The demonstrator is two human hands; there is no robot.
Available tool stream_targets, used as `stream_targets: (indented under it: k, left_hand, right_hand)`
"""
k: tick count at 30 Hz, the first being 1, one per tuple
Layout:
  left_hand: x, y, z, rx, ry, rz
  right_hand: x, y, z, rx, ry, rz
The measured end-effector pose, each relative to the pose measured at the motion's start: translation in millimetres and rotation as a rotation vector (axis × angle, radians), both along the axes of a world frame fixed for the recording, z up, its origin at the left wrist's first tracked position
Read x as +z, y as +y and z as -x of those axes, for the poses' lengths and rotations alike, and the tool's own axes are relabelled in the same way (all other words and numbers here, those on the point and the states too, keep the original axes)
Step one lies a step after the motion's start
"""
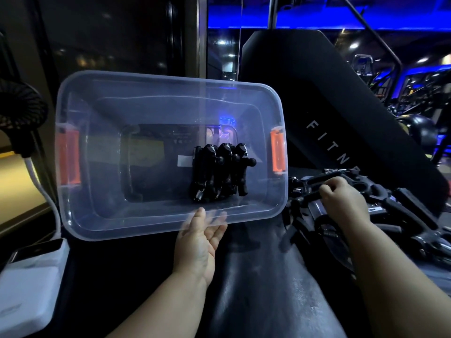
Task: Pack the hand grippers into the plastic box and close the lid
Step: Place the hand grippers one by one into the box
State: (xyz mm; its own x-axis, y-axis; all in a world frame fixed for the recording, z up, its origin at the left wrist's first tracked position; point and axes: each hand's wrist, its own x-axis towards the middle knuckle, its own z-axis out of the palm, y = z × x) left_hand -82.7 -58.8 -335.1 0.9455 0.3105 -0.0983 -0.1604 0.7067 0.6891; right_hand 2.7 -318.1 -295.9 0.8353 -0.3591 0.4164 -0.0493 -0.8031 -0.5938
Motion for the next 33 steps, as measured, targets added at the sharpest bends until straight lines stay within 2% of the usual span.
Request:
stream_targets:
  k: [6, 13, 23, 33]
  left_hand:
    - [0.4, 0.1, 1.6, -0.009, -0.001, -0.002]
    - [0.4, 0.8, 1.5, -0.003, 0.015, -0.011]
    - [3.1, 0.1, 4.6, 0.002, 0.008, -0.034]
    - [3.6, -1.1, 5.0, 0.022, -0.003, -0.041]
  right_hand:
    - [17.7, -6.3, 10.2, 0.046, -0.105, -0.086]
    - [27.7, -0.2, 22.6, 0.198, -0.04, -0.087]
    - [28.7, -1.7, 54.7, 0.244, 0.038, -0.046]
    - [37.8, 1.1, 74.3, 0.272, -0.095, -0.035]
